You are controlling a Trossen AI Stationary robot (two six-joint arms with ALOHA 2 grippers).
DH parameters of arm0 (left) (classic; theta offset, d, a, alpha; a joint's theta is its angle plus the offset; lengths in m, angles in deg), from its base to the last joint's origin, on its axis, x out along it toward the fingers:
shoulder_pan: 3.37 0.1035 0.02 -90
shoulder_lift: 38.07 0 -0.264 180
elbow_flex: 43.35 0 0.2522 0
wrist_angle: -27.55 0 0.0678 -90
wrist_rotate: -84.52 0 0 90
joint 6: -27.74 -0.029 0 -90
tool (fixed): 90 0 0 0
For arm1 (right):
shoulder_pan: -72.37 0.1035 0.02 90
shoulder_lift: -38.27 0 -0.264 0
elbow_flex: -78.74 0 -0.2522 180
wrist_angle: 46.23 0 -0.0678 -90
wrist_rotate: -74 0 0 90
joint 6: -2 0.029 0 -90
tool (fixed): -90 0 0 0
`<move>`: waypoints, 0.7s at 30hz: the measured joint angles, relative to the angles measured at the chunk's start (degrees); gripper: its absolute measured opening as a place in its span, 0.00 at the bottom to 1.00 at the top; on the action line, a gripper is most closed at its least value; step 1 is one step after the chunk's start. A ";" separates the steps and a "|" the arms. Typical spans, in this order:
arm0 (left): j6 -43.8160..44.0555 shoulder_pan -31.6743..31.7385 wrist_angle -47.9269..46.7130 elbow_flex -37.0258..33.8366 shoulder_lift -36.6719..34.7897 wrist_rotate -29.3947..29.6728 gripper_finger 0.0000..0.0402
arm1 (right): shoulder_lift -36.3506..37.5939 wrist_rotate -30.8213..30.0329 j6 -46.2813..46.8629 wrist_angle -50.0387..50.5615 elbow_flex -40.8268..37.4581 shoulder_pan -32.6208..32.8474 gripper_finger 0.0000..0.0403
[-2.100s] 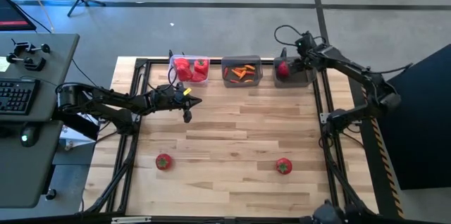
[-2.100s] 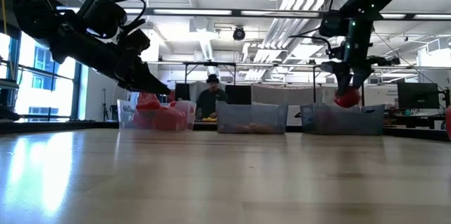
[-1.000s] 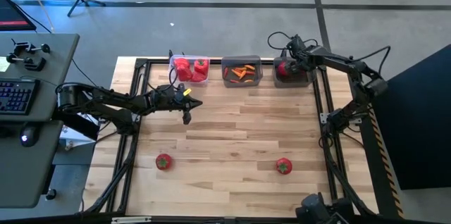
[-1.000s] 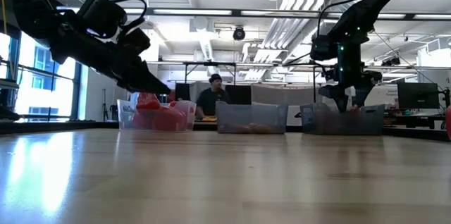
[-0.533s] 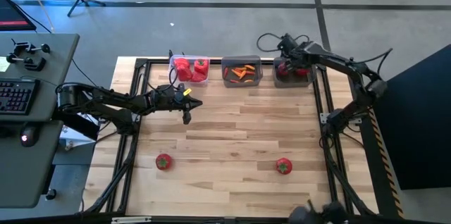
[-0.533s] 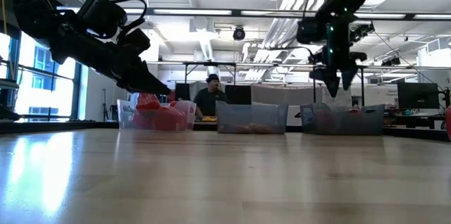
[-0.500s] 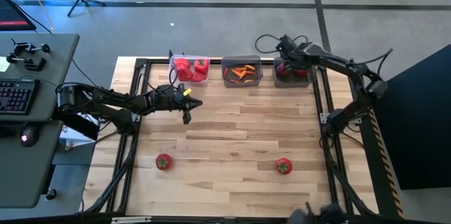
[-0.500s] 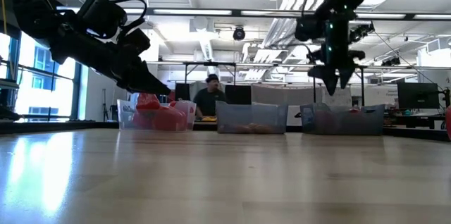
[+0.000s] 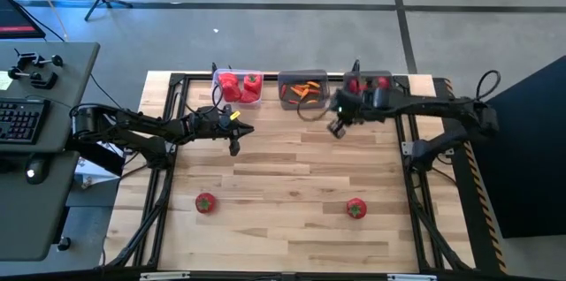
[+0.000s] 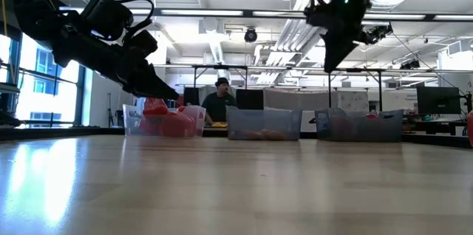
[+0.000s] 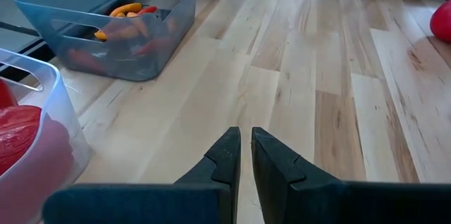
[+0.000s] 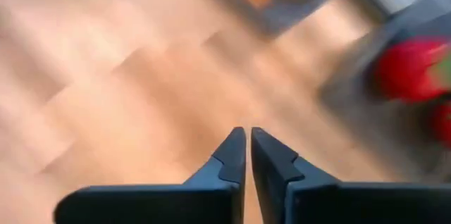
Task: Sort produce into baskets
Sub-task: Put the red tomato into the right black bin
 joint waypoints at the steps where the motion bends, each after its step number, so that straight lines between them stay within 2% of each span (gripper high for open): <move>1: 0.00 0.00 0.01 0.00 0.00 0.00 0.06 | 0.06 2.19 1.87 0.91 0.00 1.90 0.05; 4: -0.57 0.00 0.10 0.00 0.00 0.00 0.06 | -0.03 7.87 7.52 4.46 0.00 8.26 0.11; 7: -1.13 0.00 0.10 0.00 0.00 0.00 0.06 | -0.61 10.35 11.91 7.62 0.00 15.22 0.20; 16: -1.11 0.00 0.42 0.00 0.00 0.02 0.06 | -1.52 18.71 25.79 8.46 0.00 29.97 0.66; 21: -1.45 0.00 0.44 0.00 0.00 -0.14 0.06 | -2.41 19.39 29.79 7.74 0.00 35.94 0.81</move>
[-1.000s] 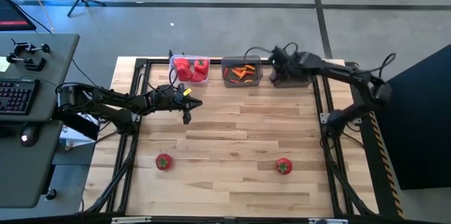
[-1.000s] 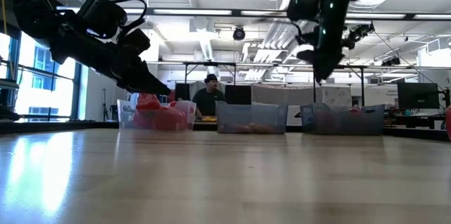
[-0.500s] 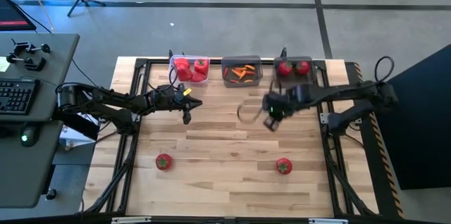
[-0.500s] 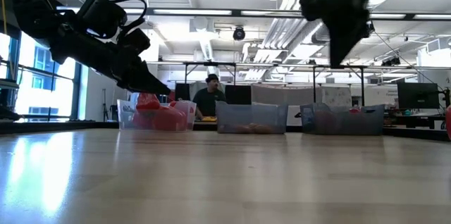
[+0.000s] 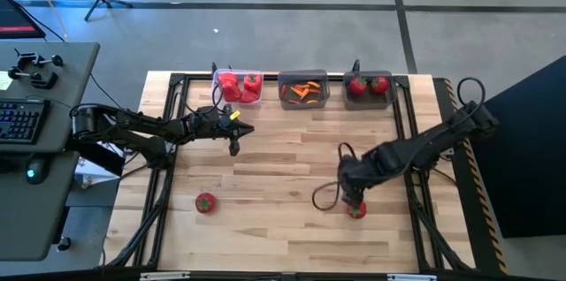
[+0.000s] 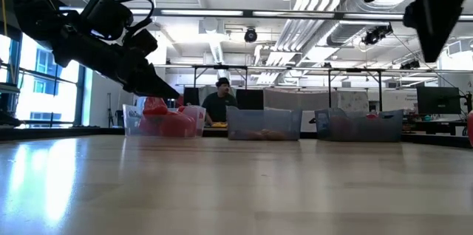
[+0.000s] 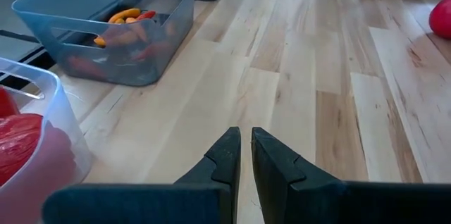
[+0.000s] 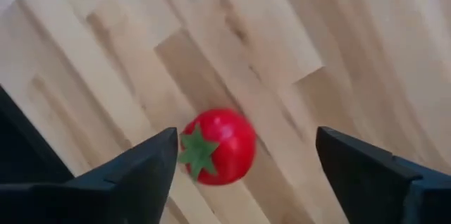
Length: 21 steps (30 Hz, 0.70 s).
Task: Sort produce into baskets
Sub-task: Put the red tomato into the right black bin
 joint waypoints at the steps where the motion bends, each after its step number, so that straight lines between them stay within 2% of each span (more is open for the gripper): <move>1: -0.15 0.00 0.01 0.00 0.00 -0.32 0.06 | -0.29 -0.02 0.53 -0.10 0.00 1.18 0.82; 9: -2.89 -0.20 0.07 0.00 0.00 -3.56 0.06 | -5.15 0.06 0.89 -2.07 0.00 8.97 0.84; 21: -3.66 -0.22 0.03 0.00 0.00 -4.03 0.06 | -13.67 -0.82 -6.98 -3.98 0.00 12.86 0.84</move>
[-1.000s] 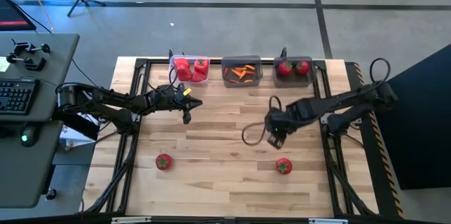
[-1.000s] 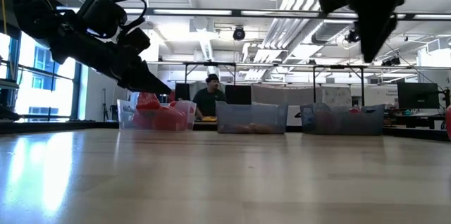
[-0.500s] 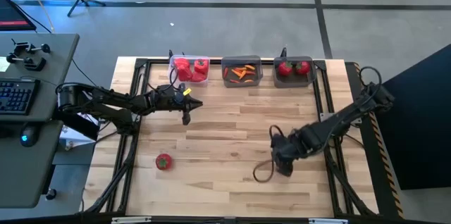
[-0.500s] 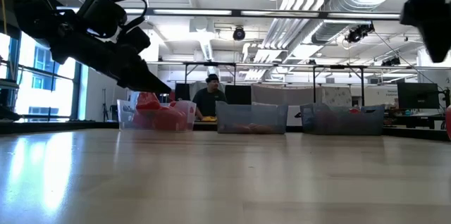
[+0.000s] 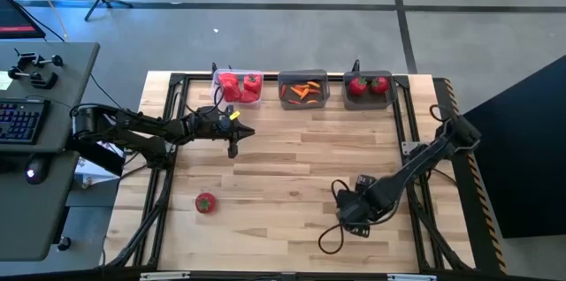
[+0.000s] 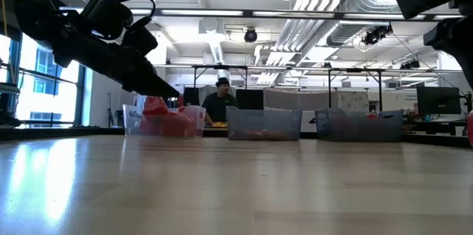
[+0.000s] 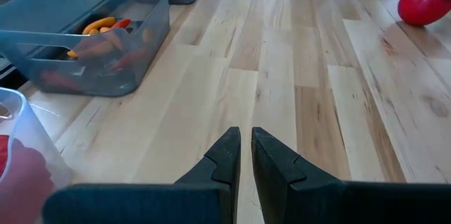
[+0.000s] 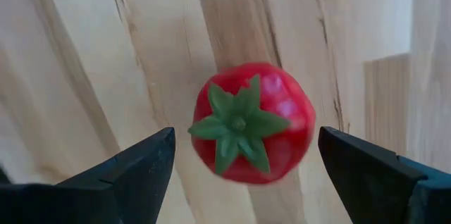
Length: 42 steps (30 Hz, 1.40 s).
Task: Sort produce into baskets
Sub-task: Put the red tomato into the right black bin
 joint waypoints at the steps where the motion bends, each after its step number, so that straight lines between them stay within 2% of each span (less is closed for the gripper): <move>1: 0.00 0.02 -0.01 0.00 0.00 0.01 0.06 | -0.64 -0.15 -1.05 -0.29 0.00 0.16 0.84; 8: 0.02 0.00 -0.01 0.00 0.00 0.01 0.06 | -3.77 -1.51 -5.24 -2.69 0.00 0.46 0.84; 14: 0.02 0.00 -0.08 0.00 0.00 0.01 0.06 | -5.15 0.37 -6.69 -2.47 0.00 0.46 0.83; 24: -0.90 0.13 -0.34 0.00 0.00 0.05 0.06 | -4.61 1.38 -3.58 -1.30 0.00 -2.91 0.64; 29: -0.90 0.13 -0.34 0.00 0.00 0.06 0.06 | -0.71 -1.39 -3.97 1.37 0.00 -6.60 0.62; 33: -1.41 0.13 -0.34 0.00 0.00 0.07 0.06 | 5.28 -7.05 -5.58 7.69 0.00 -11.98 0.61; 36: -1.38 0.13 -0.38 0.00 0.00 0.08 0.06 | 10.43 -12.45 -7.13 12.62 0.00 -18.35 0.61; 42: -1.49 0.13 -0.04 0.00 0.00 0.35 0.06 | 19.65 -19.38 -11.93 19.70 0.00 -38.64 0.61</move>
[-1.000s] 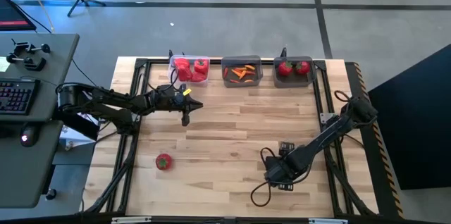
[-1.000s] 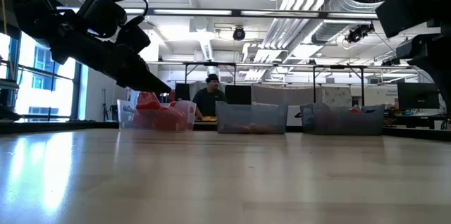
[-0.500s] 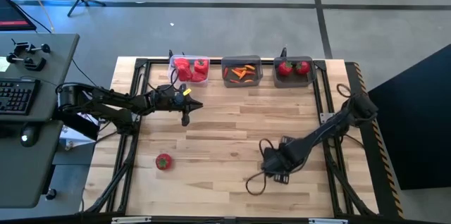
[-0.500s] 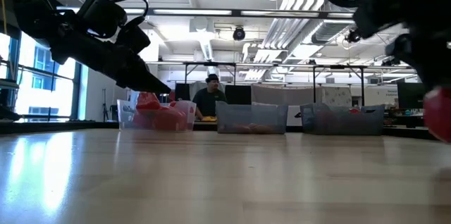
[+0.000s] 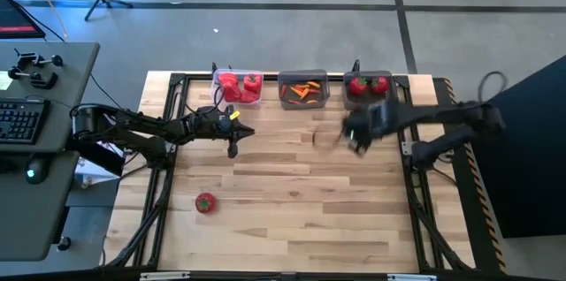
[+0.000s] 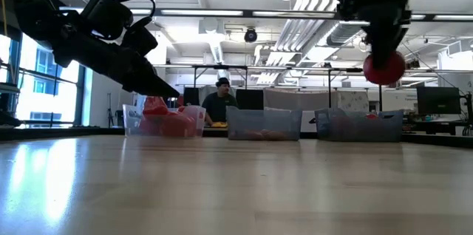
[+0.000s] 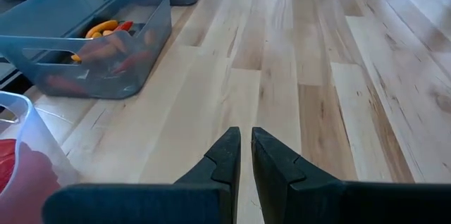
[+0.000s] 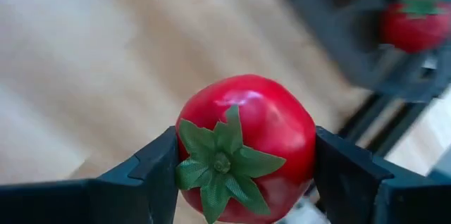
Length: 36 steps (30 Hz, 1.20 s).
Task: Sort produce into baskets
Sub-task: Put the red tomato into the right black bin
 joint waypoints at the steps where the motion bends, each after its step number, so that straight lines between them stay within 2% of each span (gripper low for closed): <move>1: 0.00 0.00 0.05 0.00 -0.01 0.01 0.06 | 1.03 -0.48 -1.81 -0.38 0.00 -3.92 0.61; 8: 0.01 0.00 0.00 0.00 0.00 0.08 0.06 | 1.34 -1.36 -17.86 -10.01 0.00 -30.93 0.61; 11: 0.04 0.00 -0.01 0.00 0.00 0.08 0.06 | -1.44 1.88 -23.13 -16.85 -0.02 -38.11 0.61; 14: 0.13 0.00 -0.28 0.00 0.00 0.08 0.06 | -5.14 4.41 -25.34 -20.66 -0.02 -42.42 0.61; 21: 0.15 0.00 0.00 0.00 -0.02 0.28 0.06 | -13.59 6.86 -26.24 -26.42 -0.07 -45.23 0.61; 29: 0.58 0.00 -0.02 0.00 -0.02 0.43 0.06 | -16.39 9.27 -25.22 -29.51 -0.04 -45.33 0.62; 36: 0.44 -0.01 -0.13 0.00 -0.02 0.45 0.06 | -16.86 9.05 -23.43 -29.86 -0.07 -45.33 0.73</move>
